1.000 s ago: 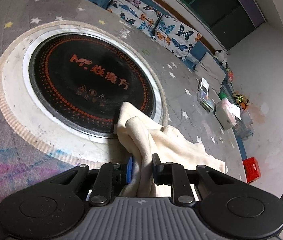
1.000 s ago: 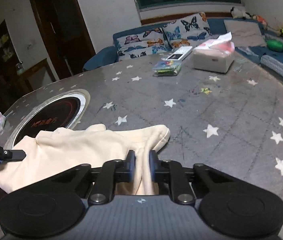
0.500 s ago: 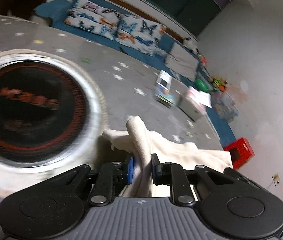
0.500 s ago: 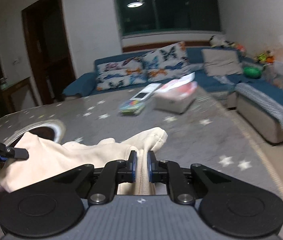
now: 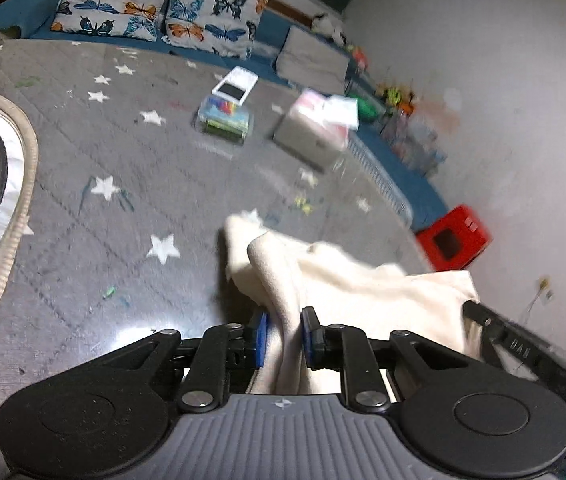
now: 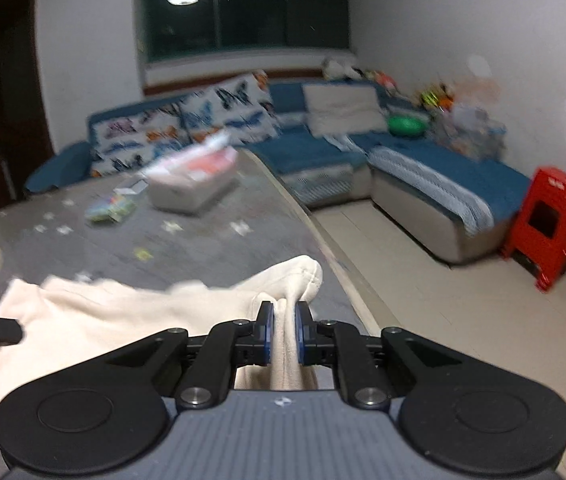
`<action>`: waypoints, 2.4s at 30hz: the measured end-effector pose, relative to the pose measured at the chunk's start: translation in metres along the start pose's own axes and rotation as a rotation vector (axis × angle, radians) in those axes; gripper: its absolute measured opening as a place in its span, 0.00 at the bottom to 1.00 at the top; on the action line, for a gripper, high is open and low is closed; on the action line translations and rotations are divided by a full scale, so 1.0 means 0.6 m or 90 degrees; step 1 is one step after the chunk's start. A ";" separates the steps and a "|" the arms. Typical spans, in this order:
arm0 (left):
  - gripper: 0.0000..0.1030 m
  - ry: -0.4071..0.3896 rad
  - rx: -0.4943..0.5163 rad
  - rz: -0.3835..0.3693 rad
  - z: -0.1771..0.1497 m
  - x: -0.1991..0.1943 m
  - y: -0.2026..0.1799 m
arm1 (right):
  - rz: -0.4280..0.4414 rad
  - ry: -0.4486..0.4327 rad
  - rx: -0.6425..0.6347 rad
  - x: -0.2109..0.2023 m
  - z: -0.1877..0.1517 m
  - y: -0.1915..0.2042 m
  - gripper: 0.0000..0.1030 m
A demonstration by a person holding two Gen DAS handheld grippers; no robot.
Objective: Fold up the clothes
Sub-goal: 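Lower the folded sweatshirt onto the table with both grippers, then open both grippers and release the folded sweatshirt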
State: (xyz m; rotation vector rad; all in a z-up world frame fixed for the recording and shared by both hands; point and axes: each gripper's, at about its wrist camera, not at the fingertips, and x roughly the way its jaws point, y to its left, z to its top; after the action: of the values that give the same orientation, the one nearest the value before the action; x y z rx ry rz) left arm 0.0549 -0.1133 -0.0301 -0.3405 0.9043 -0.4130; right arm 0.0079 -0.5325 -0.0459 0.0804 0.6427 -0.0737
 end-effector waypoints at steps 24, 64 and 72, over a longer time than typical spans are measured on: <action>0.32 -0.029 0.156 0.046 0.030 0.049 -0.058 | 0.045 0.034 0.014 0.057 -0.003 0.045 0.13; 0.64 -0.036 0.209 0.075 -0.075 -0.043 -0.053 | 0.060 -0.019 0.022 -0.123 -0.108 0.057 0.55; 0.81 -0.043 0.208 0.086 -0.091 -0.067 -0.044 | 0.062 -0.027 0.023 -0.131 -0.115 0.072 0.73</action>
State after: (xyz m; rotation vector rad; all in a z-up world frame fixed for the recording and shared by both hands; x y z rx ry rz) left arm -0.0167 -0.1229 -0.0221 0.0059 0.7739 -0.4141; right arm -0.0920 -0.4795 -0.0516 0.1450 0.5943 0.0060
